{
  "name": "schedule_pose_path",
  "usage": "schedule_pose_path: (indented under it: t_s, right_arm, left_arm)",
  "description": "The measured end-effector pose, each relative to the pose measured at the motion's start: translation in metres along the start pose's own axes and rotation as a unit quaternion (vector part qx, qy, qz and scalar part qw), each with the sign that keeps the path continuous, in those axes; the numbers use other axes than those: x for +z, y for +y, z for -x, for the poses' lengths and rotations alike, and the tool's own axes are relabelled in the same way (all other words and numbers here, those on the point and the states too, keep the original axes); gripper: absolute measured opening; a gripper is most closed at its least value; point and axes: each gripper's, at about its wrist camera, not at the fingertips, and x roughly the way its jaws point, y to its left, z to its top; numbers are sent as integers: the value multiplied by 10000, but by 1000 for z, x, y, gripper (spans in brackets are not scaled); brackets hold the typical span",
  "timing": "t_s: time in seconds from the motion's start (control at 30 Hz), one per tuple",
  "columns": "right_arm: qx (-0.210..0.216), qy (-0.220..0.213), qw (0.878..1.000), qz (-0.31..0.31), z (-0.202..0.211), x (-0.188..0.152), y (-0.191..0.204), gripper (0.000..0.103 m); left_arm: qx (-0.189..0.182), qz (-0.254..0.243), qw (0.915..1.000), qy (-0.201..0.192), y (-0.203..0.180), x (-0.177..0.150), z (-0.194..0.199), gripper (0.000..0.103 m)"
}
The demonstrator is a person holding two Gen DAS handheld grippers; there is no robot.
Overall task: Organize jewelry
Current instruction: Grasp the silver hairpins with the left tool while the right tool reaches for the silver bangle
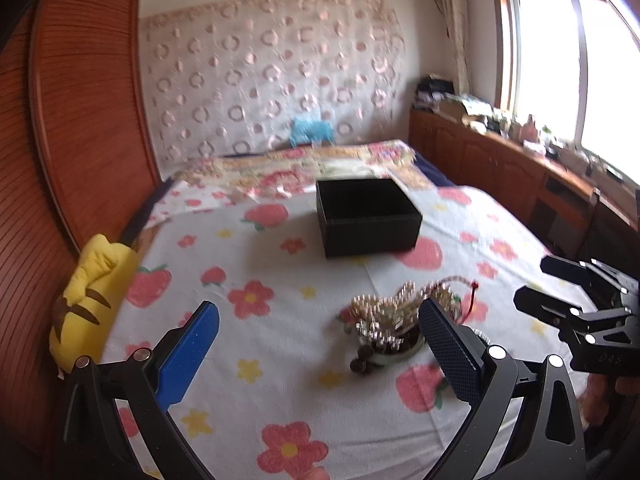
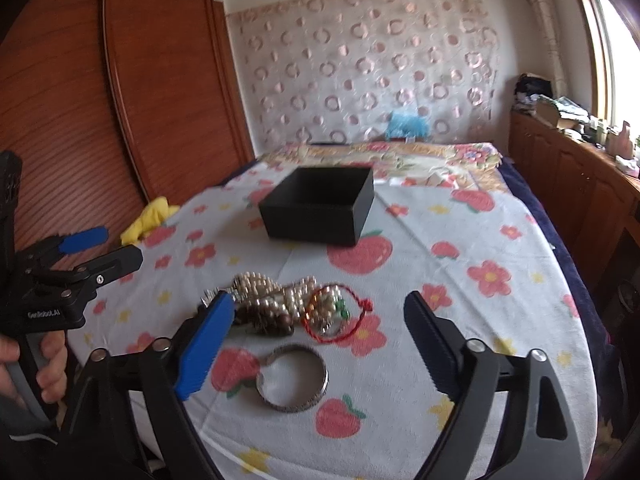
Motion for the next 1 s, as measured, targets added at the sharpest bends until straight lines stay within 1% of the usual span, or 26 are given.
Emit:
schedule_pose_path:
  t_s: [0.03, 0.1, 0.17, 0.2, 0.3, 0.4, 0.47, 0.57, 0.67, 0.7, 0.77, 0.83, 0.87, 0.93, 0.97, 1.0]
  right_arm:
    - [28, 102, 9999, 41, -5, -3, 0, 79]
    - [65, 351, 9993, 71, -15, -9, -2, 68]
    - [168, 589, 9980, 121, -25, -16, -3, 64]
    - [184, 656, 9976, 144, -27, -20, -3, 59]
    - [246, 910, 9952, 273, -37, -30, 1, 55]
    - [283, 1084, 9929, 395, -43, -37, 4, 53]
    - [311, 1149, 9920, 429, -46, -40, 4, 53]
    - [324, 1221, 9910, 449, -50, -41, 4, 53]
    - [335, 1276, 9902, 466, -52, -42, 4, 53]
    - [342, 1296, 9898, 475, -54, -42, 3, 51]
    - [334, 1354, 9890, 500, -55, -44, 2, 47]
    - [313, 1339, 9890, 550, -54, -44, 2, 45]
    - [299, 1341, 9888, 576, -54, -44, 2, 43]
    - [303, 1334, 9889, 584, -54, -44, 2, 43]
    - [305, 1325, 9890, 585, -54, -44, 2, 43]
    - [304, 1317, 9890, 595, -54, -45, 2, 43]
  left_arm:
    - [-13, -34, 10000, 65, 1, -3, -4, 96]
    - [-75, -49, 9999, 145, 2, -7, -10, 96]
    - [-157, -36, 9996, 245, 3, -11, -16, 96]
    - [-201, -39, 9993, 307, 4, -13, -19, 96]
    - [-336, -105, 9982, 481, 4, -20, -29, 96]
    - [-437, -217, 9968, 626, 1, -25, -38, 96]
    - [-476, -294, 9960, 703, 0, -27, -45, 96]
    - [-633, -378, 9938, 827, -2, -28, -56, 96]
    - [-657, -546, 9925, 879, -6, -27, -65, 96]
    - [-699, -614, 9916, 903, -8, -26, -68, 96]
    - [-760, -698, 9903, 930, -11, -25, -71, 92]
    - [-840, -776, 9889, 945, -16, -24, -73, 80]
    - [-876, -777, 9885, 952, -17, -23, -73, 78]
    - [-994, -773, 9871, 991, -20, -22, -77, 66]
    - [-1031, -774, 9865, 1007, -22, -23, -77, 63]
    - [-1047, -777, 9862, 1023, -23, -23, -78, 57]
